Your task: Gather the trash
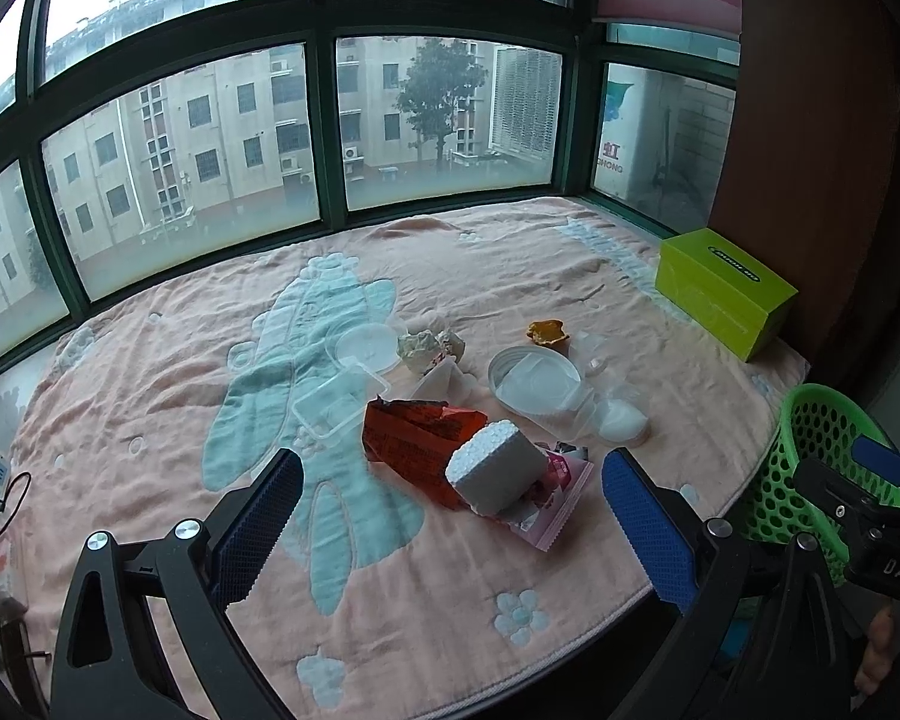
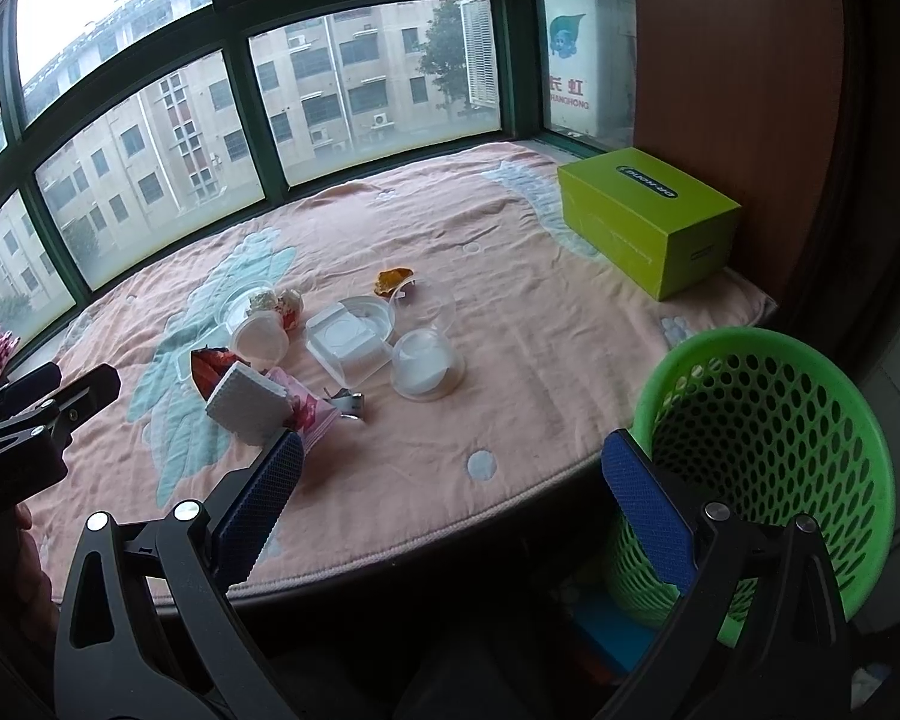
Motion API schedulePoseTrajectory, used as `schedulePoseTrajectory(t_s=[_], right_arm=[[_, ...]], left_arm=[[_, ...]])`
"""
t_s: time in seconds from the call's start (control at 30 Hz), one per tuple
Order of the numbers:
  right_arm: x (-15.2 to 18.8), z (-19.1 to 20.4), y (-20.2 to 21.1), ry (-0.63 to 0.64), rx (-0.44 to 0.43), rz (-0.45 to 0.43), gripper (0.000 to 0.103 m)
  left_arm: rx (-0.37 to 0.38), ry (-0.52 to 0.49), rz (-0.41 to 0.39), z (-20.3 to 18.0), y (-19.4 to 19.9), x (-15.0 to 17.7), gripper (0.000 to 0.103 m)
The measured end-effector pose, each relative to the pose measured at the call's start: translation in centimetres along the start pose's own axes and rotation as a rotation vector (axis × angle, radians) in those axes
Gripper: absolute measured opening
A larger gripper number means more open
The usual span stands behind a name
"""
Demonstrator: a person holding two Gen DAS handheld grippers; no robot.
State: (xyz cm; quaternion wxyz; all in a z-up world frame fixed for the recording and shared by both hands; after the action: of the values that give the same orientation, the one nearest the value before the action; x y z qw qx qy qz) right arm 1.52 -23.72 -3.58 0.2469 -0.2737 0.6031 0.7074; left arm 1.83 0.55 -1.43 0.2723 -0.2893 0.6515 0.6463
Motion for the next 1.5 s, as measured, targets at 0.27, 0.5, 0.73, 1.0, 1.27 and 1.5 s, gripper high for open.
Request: schedulePoseTrajectory(t_s=[0.27,0.5,0.73,1.0,1.27,1.5], right_arm=[[-0.4,0.2,-1.1,0.004,-0.01,0.017,0.098],[-0.8,1.1,-2.3,0.031,-0.033,0.036,0.098],[-1.1,2.0,-4.0,0.055,-0.055,0.06,0.098],[-1.3,4.2,-6.1,0.12,-0.105,0.087,0.098],[-1.1,8.2,-8.3,0.229,-0.169,0.112,0.098],[-0.8,12.6,-10.3,0.359,-0.207,0.112,0.096]], left_arm=[[-0.005,0.005,0.023,0.5,-1.4,-0.9,0.097],[-0.008,0.02,0.046,1.3,-2.5,-1.4,0.097],[-0.019,0.054,0.073,2.7,-4.0,-2.0,0.097],[-0.06,0.108,0.083,5.3,-5.3,-3.0,0.097],[-0.113,0.175,0.088,8.7,-6.0,-3.7,0.097],[-0.144,0.218,0.106,11.2,-6.7,-3.3,0.097]])
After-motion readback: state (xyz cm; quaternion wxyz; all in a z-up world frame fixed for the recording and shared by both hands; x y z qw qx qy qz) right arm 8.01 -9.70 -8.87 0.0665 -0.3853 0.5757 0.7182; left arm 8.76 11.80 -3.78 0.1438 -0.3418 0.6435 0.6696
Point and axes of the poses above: each gripper's, at about its wrist camera, not at the fingertips, and y roughly against the way its jaws point, z to its left, x to its underside, the point moved 1 cm from there along -y, roughly the way its jaws point, and after that the axes turned 3 degrees about z, right-handed, at the moved point
